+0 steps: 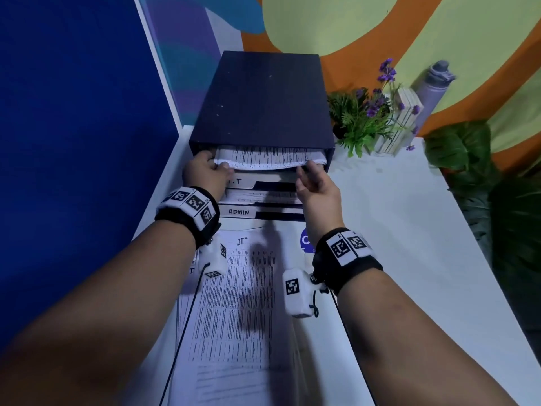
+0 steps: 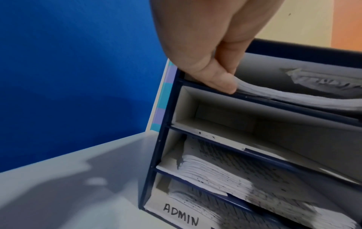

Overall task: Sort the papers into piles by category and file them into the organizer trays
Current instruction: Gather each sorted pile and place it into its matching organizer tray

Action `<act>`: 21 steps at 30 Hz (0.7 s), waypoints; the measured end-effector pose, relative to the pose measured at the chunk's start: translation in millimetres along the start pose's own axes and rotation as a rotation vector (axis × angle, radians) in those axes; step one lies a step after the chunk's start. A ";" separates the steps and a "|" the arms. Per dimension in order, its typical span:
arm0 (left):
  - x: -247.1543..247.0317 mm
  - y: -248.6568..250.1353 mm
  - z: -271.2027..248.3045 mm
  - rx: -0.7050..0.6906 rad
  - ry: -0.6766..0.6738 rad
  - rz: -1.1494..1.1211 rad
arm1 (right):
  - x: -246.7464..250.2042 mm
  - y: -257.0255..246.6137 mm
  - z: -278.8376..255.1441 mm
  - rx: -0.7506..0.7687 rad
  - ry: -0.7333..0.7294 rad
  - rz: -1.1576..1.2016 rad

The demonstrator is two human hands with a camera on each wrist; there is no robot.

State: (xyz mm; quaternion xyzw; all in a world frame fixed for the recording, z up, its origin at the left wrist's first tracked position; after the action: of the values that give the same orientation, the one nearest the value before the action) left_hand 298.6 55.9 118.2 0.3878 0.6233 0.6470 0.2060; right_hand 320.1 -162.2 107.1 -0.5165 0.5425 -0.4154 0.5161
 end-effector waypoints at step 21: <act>91.8 -195.0 -141.1 0.583 -0.169 0.752 | 45.0 128.5 -110.0 -0.286 -0.292 -1.161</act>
State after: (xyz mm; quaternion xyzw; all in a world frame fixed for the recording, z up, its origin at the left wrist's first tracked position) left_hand 92.8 60.4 -36.9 0.6790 0.5765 0.4411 -0.1096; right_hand 197.4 -200.2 -11.7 -0.8432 0.1468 -0.4767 0.2004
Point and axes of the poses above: each hand's wrist, its own z-axis towards the middle knuckle, its own x-axis out of the back of the hand, y = z × x, the point moved 4 cm from there along z, towards the middle knuckle, and after that the axes turned 2 degrees about -z, right-handed, at the moved point
